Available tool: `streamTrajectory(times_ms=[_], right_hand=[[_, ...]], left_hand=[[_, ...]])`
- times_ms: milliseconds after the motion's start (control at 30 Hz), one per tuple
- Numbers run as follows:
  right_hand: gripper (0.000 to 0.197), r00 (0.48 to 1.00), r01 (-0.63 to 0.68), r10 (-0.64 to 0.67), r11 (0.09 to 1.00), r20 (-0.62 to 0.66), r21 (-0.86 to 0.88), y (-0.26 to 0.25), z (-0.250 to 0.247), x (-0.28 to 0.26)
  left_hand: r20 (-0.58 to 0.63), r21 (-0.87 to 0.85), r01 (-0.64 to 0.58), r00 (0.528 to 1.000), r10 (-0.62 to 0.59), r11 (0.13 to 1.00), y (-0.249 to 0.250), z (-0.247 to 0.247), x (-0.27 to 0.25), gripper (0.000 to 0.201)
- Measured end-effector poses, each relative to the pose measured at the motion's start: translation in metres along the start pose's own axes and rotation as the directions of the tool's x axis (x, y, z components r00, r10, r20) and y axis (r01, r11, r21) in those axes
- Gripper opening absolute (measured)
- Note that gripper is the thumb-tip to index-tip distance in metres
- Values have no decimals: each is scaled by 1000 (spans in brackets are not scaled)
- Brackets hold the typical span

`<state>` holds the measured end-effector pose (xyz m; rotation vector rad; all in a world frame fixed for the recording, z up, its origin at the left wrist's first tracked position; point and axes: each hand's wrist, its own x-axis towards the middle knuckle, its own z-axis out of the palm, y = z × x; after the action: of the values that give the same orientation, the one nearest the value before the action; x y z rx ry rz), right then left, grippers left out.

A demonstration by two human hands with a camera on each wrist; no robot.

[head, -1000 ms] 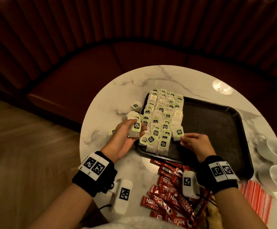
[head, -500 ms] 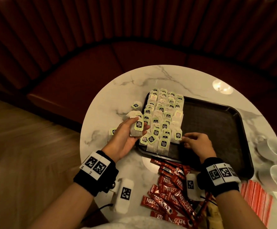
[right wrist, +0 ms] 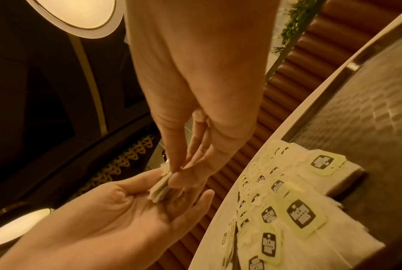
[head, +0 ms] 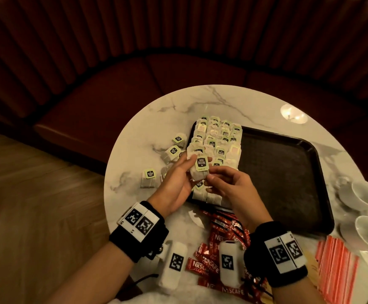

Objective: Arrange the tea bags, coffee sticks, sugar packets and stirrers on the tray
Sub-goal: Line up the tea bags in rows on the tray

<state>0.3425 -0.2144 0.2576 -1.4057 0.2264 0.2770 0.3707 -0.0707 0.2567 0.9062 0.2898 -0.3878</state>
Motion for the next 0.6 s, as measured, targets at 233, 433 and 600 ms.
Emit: streamTrajectory(times_ms=[233, 433, 600], right_hand=[[14, 984, 11, -10, 1000, -175, 8, -1, -26, 1], [10, 904, -141, 125, 990, -408, -9, 24, -73, 12], [11, 856, -270, 223, 962, -467, -35, 49, -81, 22]], left_hand=[[-21, 27, -6, 1000, 7, 1000, 0, -8, 2, 25], [-95, 68, -3, 995, 9, 998, -3, -21, 4, 15], [-138, 75, -1, 990, 11, 997, -6, -23, 6, 14]])
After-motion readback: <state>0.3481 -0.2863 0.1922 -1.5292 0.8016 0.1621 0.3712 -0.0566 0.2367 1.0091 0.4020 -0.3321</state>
